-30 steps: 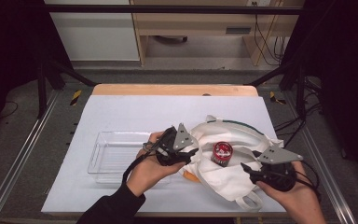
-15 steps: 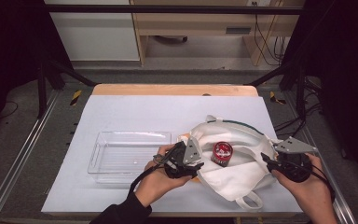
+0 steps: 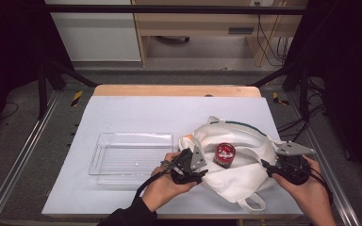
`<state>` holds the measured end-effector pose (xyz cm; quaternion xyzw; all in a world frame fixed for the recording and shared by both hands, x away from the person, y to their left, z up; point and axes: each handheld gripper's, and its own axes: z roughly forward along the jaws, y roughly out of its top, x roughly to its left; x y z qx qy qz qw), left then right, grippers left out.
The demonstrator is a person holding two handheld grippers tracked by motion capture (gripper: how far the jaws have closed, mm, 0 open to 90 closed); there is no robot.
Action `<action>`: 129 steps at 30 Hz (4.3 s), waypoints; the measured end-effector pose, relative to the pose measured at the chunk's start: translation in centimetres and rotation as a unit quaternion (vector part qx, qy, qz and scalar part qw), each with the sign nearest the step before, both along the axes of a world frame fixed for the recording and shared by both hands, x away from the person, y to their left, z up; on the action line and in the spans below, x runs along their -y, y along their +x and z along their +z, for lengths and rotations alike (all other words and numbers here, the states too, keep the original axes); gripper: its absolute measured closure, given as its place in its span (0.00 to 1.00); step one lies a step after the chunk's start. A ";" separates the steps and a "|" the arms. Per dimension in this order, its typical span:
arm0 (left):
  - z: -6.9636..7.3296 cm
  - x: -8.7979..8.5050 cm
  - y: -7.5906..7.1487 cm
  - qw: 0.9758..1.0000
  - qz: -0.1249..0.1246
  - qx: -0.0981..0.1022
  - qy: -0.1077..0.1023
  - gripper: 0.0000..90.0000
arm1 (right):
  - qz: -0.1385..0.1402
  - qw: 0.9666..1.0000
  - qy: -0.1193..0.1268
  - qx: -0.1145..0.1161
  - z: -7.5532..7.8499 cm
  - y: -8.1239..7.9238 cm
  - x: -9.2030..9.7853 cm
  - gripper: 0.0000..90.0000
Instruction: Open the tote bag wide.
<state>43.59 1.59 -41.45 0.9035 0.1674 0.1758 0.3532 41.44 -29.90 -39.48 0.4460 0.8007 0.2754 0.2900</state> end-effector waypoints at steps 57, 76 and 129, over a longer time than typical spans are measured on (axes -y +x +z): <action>-0.8 -1.5 -0.9 0.999 0.009 0.004 0.046 0.93 | -0.044 0.998 0.031 -0.045 -4.2 4.3 3.1 0.97; -0.4 -1.0 -1.1 0.999 0.004 0.023 0.023 0.76 | -0.020 0.997 0.068 0.024 -0.9 0.8 2.4 0.53; 3.3 3.2 9.6 0.998 0.048 0.011 0.035 0.71 | 0.210 0.977 0.024 -0.007 -4.4 -5.3 -10.4 0.75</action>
